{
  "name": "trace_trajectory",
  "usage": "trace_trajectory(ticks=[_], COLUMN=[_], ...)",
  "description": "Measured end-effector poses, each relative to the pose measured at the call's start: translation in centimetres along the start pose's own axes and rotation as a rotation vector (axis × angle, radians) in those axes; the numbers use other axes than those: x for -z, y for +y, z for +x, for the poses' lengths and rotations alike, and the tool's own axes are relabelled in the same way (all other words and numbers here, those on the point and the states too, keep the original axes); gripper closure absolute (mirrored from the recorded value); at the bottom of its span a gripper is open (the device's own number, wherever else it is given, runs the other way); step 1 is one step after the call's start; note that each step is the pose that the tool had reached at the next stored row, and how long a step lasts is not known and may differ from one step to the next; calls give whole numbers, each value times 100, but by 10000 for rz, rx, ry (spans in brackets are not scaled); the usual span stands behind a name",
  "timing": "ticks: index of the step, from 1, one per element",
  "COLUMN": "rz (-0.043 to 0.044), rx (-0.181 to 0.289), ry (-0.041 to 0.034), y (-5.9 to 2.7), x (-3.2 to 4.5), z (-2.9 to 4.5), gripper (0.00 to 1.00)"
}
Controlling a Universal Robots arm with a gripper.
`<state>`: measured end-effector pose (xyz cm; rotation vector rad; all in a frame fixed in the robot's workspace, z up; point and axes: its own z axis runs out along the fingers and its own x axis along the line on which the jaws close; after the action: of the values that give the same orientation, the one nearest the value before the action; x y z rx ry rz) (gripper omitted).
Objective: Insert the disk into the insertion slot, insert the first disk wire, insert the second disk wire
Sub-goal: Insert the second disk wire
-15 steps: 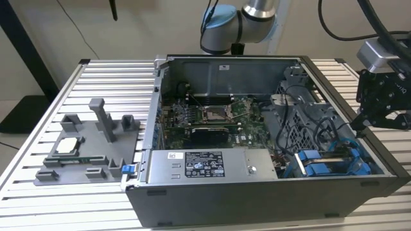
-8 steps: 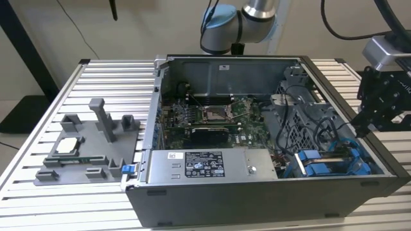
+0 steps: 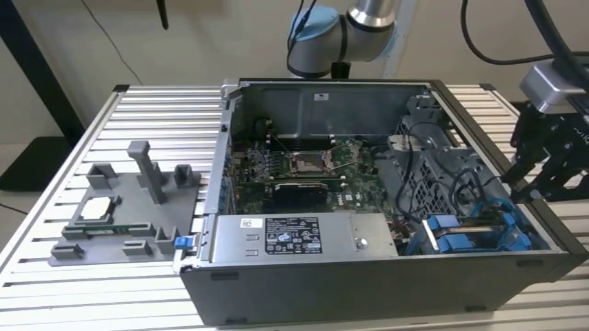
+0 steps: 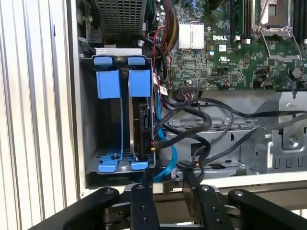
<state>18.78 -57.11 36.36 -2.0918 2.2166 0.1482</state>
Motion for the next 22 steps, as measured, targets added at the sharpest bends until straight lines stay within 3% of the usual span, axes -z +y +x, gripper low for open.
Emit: trace_trajectory(ticks=[9,13,14,22], rz=[17,10,9,9], rx=[-79,-91,-92,-93], ry=[-43,-185,-202,-249], y=[-22,-32,-32,-35], x=[-64,-65,-64,-75], z=[8,8,8,10], gripper=[0,0,100,100])
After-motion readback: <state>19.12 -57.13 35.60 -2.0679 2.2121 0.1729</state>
